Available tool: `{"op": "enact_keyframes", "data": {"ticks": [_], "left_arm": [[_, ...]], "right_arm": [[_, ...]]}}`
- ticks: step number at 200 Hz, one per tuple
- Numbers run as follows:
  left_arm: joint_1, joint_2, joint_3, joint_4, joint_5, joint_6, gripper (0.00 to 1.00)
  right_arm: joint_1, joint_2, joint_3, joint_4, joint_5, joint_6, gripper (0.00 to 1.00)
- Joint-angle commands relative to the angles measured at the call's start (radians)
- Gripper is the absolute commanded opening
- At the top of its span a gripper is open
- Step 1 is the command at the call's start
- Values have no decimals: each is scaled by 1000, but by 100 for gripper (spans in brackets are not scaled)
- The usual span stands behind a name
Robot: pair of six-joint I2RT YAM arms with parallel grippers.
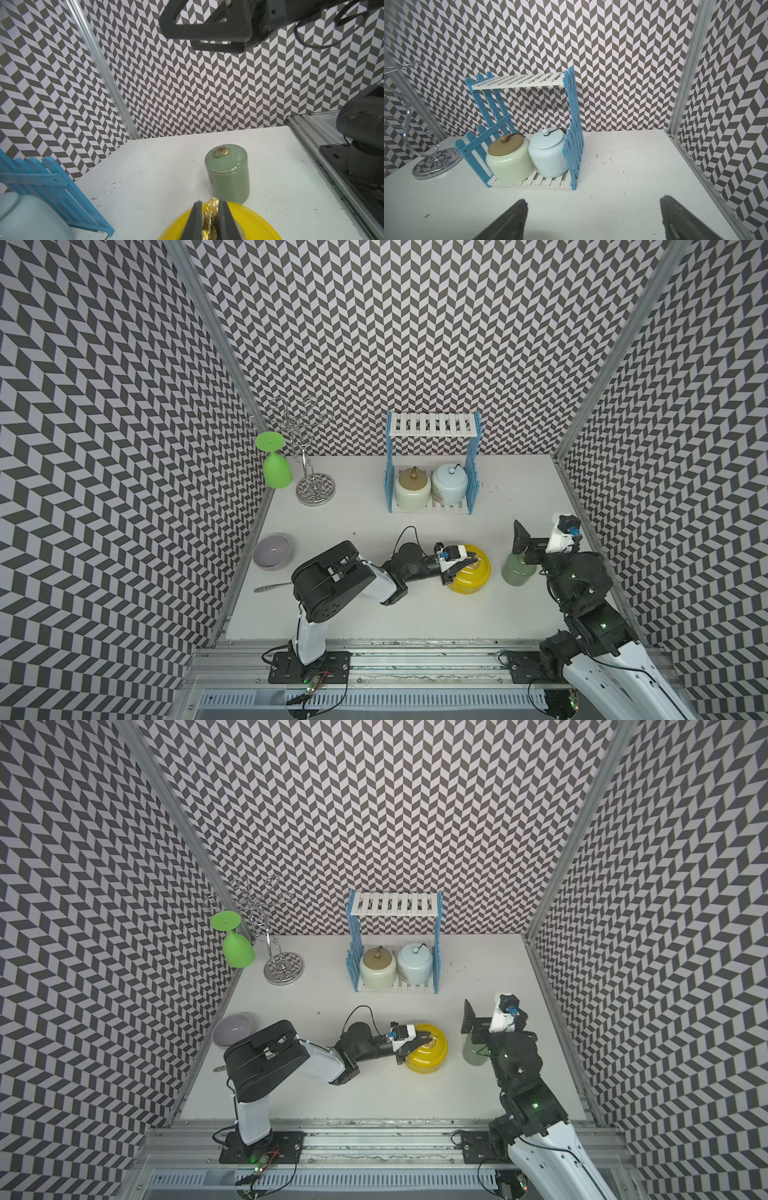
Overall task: Remove the tea canisters from the shelf
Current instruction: Place the tea canister at the center of the board.
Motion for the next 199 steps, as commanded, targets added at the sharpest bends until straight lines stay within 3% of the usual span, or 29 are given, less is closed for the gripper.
{"op": "enact_keyframes", "data": {"ticks": [1, 60, 88, 128, 156, 199], "left_arm": [[-6, -14, 53, 186, -10, 13, 0], [-7, 12, 55, 185, -10, 9, 1], [-7, 16, 49, 174, -3, 7, 33], [-7, 23, 54, 161, -26, 9, 41], [-7, 8, 44, 161, -42, 5, 71], [-15, -71, -18, 152, -80, 10, 94]], "right_arm": [[-5, -15, -7, 60, -10, 1, 99], [-4, -16, -7, 60, -8, 0, 100], [-4, -18, -7, 60, -5, -1, 100], [-4, -18, -7, 60, -4, -1, 99], [-4, -18, -7, 60, -7, 0, 100], [-4, -11, -9, 61, -14, 2, 100]]}}
